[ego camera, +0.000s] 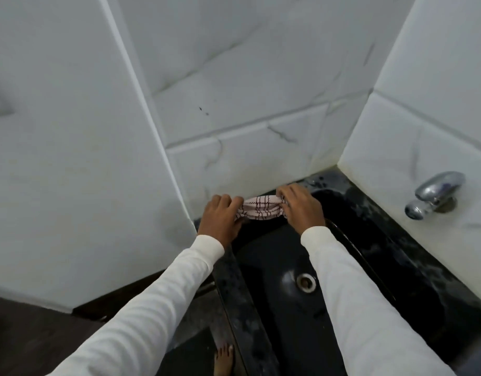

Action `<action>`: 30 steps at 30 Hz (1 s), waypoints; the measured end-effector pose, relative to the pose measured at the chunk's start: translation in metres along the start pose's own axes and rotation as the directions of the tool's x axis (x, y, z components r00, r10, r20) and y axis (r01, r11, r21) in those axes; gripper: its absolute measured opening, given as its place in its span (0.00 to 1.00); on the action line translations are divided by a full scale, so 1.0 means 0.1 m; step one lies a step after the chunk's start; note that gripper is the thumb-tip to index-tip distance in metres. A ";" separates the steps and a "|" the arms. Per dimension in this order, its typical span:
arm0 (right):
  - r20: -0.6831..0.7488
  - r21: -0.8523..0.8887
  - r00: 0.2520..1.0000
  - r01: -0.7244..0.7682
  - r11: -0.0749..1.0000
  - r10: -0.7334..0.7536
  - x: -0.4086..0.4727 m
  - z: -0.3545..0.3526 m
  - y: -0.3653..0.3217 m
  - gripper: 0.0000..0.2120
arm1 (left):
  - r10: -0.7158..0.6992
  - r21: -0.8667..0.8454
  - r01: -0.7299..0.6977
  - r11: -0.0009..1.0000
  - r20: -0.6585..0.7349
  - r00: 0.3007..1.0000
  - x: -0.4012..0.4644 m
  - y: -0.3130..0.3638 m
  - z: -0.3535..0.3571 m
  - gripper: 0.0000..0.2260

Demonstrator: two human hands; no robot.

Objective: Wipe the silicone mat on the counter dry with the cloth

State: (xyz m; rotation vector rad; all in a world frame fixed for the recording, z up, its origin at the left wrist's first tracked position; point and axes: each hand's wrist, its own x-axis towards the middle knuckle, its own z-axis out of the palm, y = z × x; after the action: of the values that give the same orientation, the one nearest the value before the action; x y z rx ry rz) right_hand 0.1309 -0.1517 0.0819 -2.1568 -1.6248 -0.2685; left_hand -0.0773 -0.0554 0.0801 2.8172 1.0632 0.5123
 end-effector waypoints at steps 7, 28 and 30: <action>0.100 -0.026 0.994 -0.032 0.999 0.034 0.63 0.90 0.15 0.11 | 0.150 0.246 -0.184 0.952 0.151 0.977 0.50 -0.39 0.62 0.14; 0.315 -0.118 0.930 -0.159 0.980 0.189 0.42 1.32 0.02 0.25 | 0.149 0.239 -0.241 0.941 0.346 0.926 0.46 -0.65 1.02 0.13; 0.344 -0.134 0.925 -0.125 0.983 0.164 0.24 1.19 0.04 0.32 | 0.107 0.264 -0.203 0.943 0.338 0.935 0.41 -0.61 0.97 0.10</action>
State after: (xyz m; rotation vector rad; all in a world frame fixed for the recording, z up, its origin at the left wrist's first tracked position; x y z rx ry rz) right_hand 0.1301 -0.0785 -0.0156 -2.5098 -1.6531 0.0853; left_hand -0.0537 0.0213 -0.0118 3.1109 0.9184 -0.1123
